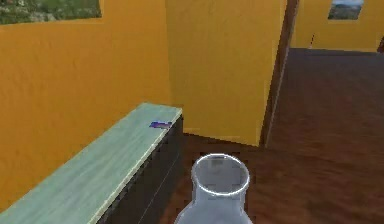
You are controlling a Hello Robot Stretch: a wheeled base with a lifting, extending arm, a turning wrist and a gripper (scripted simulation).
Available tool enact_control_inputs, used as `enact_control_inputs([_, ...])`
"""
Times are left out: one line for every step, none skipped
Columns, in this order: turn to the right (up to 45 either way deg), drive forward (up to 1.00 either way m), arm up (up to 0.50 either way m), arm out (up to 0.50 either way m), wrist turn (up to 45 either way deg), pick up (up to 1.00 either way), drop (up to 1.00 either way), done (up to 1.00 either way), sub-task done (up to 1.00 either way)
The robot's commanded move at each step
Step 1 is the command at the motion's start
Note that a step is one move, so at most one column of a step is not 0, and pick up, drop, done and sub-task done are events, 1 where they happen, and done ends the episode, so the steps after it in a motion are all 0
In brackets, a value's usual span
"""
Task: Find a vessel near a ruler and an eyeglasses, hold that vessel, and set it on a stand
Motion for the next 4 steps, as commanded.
enact_control_inputs([0.0,0.1,0.0,0.0,0.0,0.0,0.0,0.0,0.0])
enact_control_inputs([15.0,0.0,0.0,0.0,0.0,0.0,0.0,0.0,0.0])
enact_control_inputs([0.0,0.3,0.0,0.0,0.0,0.0,0.0,0.0,0.0])
enact_control_inputs([33.0,0.0,0.0,0.0,0.0,0.0,0.0,0.0,0.0])
